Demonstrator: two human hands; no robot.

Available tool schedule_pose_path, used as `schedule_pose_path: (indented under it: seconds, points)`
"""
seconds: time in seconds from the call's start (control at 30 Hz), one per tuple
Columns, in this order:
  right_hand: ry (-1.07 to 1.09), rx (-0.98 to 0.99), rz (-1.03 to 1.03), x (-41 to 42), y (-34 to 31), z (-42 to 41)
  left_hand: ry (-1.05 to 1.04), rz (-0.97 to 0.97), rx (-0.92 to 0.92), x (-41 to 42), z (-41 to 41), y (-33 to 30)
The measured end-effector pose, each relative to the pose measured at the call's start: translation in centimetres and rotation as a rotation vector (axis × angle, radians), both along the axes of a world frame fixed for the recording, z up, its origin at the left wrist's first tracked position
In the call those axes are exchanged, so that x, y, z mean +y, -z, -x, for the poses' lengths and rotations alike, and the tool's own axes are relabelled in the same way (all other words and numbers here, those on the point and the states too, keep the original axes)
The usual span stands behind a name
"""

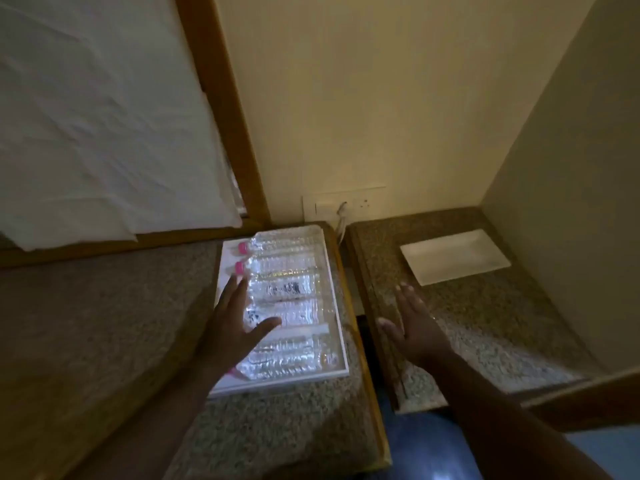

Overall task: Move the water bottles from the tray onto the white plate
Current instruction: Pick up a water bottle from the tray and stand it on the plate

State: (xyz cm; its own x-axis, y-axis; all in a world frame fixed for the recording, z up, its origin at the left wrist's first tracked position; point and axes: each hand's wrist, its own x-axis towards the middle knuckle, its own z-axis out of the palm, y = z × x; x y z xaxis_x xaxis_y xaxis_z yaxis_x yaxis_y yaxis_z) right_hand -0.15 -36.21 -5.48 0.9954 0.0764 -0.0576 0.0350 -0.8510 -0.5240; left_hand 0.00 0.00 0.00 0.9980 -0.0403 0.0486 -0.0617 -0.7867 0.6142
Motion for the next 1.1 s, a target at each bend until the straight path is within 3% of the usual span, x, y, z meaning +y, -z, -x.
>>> schedule_pose_path:
  seconds: [0.23,0.47,0.6,0.67,0.77,0.9,0.97,1.1]
  points:
    - [-0.063,0.087,0.16,-1.6,4.3,2.7,-0.004,-0.165,0.147,0.5,5.0,4.0]
    - [-0.061,0.074,0.22,-0.7,5.0,3.0,0.025,-0.068,0.327,0.6,4.6,2.4]
    - [-0.059,0.054,0.226,-0.7,5.1,3.0,0.126,-0.241,0.101,0.7,3.3,-0.8]
    - [-0.062,0.039,0.221,-0.8,5.0,3.0,0.212,-0.229,-0.035,-0.1,2.4,-3.1]
    - [-0.056,0.02,0.22,-0.9,5.0,3.1,0.247,-0.08,-0.143,-2.5,1.4,-5.6]
    - [-0.048,0.024,0.229,-0.7,5.0,3.0,-0.018,0.457,-0.139,-6.8,1.8,-5.4]
    - [-0.042,0.013,0.24,-0.7,5.2,3.0,-0.105,0.632,-0.072,-8.6,2.1,-4.7]
    - [-0.035,0.016,0.267,-0.8,5.4,3.0,0.13,0.546,0.042,-11.3,3.3,-3.2]
